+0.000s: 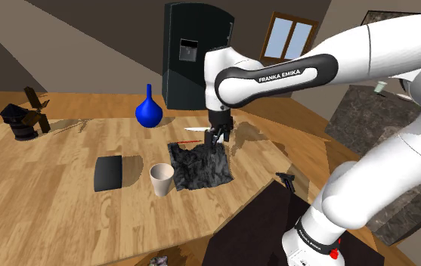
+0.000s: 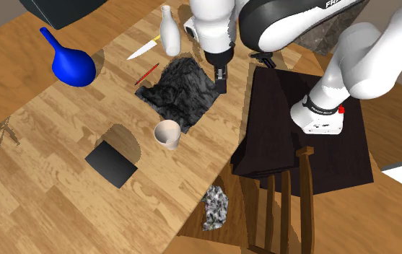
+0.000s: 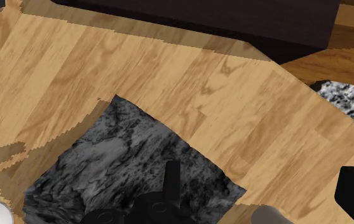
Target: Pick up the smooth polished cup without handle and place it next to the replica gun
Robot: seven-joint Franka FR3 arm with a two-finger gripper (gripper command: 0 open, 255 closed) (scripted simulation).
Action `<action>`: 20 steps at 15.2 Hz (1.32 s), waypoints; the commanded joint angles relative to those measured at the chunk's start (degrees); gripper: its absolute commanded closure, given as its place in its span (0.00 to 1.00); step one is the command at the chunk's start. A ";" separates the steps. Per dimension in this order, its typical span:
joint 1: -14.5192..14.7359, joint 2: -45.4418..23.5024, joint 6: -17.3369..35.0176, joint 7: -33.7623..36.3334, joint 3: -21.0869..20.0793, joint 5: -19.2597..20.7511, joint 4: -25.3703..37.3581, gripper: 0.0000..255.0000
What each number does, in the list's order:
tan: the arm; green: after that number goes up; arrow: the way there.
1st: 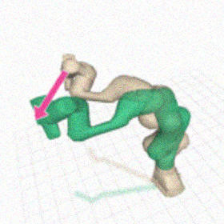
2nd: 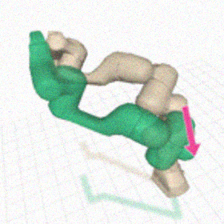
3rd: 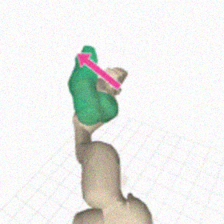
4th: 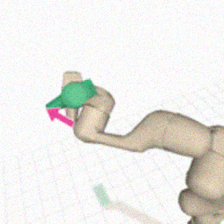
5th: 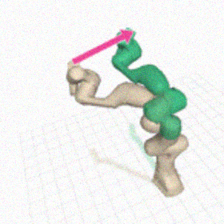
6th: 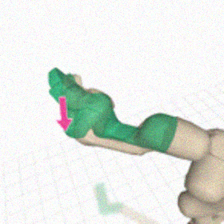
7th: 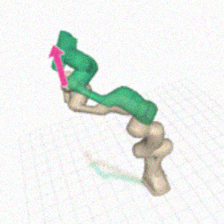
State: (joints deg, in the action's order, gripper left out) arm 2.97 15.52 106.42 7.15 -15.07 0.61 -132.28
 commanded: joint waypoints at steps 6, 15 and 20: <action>1.49 -14.92 6.78 7.21 -3.82 3.38 7.91 0.00; 5.90 -35.06 10.19 15.48 -4.84 10.79 23.44 0.00; 9.71 -46.45 9.54 18.41 -3.90 14.29 35.05 0.00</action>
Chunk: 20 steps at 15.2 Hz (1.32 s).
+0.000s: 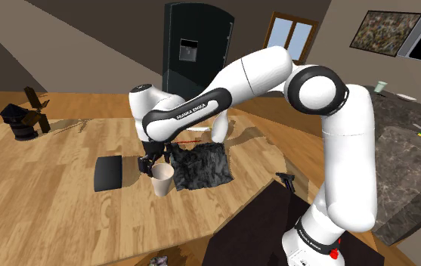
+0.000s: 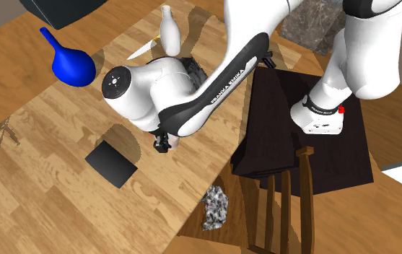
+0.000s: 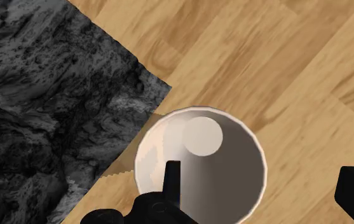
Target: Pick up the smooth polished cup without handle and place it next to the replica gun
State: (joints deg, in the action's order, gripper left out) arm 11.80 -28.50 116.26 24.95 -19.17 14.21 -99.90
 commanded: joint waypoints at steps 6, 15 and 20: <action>2.31 -7.58 1.57 1.61 1.04 2.19 5.86 0.00; 2.31 -8.70 3.76 1.95 1.41 2.73 4.74 0.00; 2.31 -8.70 3.75 1.95 1.41 2.73 4.74 1.00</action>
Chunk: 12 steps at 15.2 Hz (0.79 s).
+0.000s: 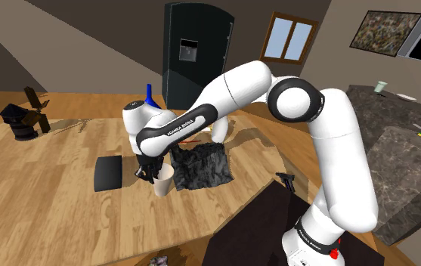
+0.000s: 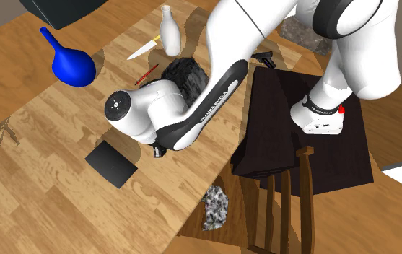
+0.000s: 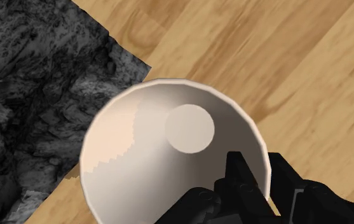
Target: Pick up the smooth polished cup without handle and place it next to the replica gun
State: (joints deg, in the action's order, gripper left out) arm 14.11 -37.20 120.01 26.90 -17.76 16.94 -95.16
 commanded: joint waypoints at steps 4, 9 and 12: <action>0.00 0.00 0.00 0.00 0.00 0.00 -0.01 1.00; -0.15 0.96 -1.00 -0.23 -0.23 -0.34 0.09 1.00; -0.34 2.32 -2.57 -0.59 -0.56 -0.83 0.34 1.00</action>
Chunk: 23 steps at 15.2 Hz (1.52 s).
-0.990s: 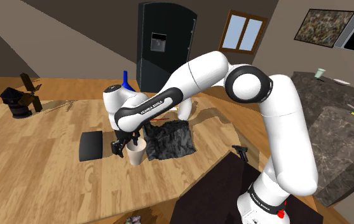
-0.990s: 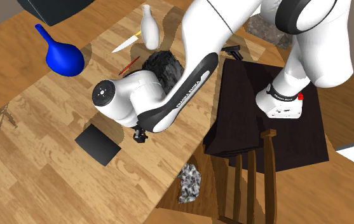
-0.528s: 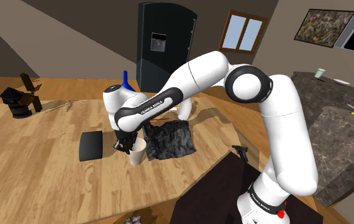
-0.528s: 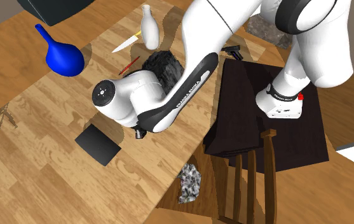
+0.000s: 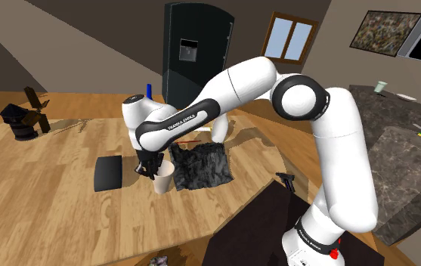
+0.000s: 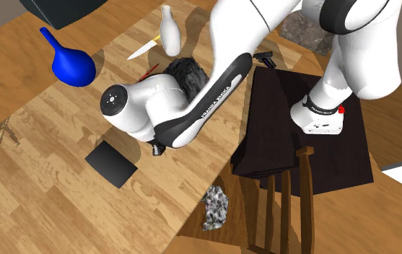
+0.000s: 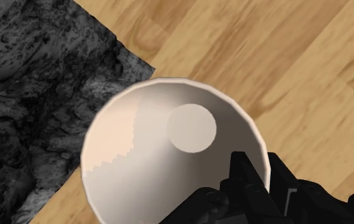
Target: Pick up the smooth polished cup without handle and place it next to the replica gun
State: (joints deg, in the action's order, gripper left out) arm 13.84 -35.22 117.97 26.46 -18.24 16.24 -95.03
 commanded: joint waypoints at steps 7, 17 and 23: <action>-0.45 3.28 -4.36 -0.99 -0.76 -1.26 1.26 1.00; -0.76 6.72 -10.27 -2.12 -1.50 -2.68 3.95 1.00; -0.82 8.31 -14.07 -2.74 -1.83 -3.36 6.28 1.00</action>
State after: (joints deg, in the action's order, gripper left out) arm 13.05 -27.12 104.56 23.86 -20.04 12.98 -89.22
